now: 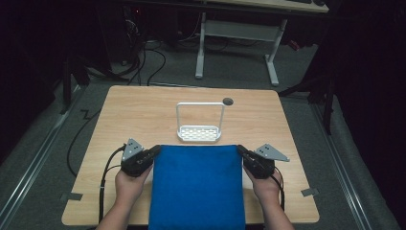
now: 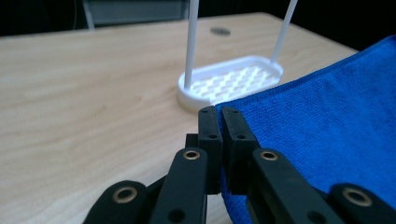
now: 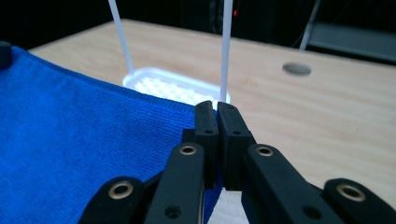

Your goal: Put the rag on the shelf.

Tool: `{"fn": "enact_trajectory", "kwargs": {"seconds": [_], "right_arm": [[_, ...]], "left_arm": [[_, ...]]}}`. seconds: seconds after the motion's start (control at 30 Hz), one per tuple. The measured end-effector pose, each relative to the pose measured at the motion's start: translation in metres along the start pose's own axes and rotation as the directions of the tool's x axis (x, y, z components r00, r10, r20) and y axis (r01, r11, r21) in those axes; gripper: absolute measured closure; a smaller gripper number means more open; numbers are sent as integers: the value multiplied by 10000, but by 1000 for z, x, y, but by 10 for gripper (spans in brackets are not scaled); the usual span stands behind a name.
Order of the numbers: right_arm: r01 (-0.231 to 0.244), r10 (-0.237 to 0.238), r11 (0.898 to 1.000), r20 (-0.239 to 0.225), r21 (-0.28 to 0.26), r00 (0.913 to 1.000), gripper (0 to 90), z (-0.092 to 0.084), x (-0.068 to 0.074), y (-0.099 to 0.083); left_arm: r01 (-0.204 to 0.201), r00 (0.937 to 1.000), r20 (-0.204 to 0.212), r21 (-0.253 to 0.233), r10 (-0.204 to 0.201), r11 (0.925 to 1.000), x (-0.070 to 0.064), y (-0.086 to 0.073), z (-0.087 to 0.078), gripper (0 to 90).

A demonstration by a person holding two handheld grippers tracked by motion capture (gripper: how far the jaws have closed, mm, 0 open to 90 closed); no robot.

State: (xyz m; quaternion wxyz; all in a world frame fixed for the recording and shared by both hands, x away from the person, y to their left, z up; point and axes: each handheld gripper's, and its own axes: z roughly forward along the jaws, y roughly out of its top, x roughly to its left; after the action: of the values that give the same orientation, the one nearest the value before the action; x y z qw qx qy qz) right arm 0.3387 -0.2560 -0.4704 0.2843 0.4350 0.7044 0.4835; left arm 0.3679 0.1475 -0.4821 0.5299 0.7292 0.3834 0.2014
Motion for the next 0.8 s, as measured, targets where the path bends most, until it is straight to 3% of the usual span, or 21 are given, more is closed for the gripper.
{"fn": "enact_trajectory", "kwargs": {"seconds": [0.27,0.5,0.8], "right_arm": [[127,-114,9935,118,-1133,9999,884,-20,5,21],[309,-253,9779,299,-2067,9992,884,-30,9,44],[540,-405,9513,506,-3034,9979,884,-40,6,78]], "left_arm": [[-390,9992,5,-909,392,9951,-11,25,-12,878],[-600,9981,-198,-1602,576,9853,-10,52,-17,879],[-1046,9943,-485,-2661,950,9582,-12,94,-31,879]]}}
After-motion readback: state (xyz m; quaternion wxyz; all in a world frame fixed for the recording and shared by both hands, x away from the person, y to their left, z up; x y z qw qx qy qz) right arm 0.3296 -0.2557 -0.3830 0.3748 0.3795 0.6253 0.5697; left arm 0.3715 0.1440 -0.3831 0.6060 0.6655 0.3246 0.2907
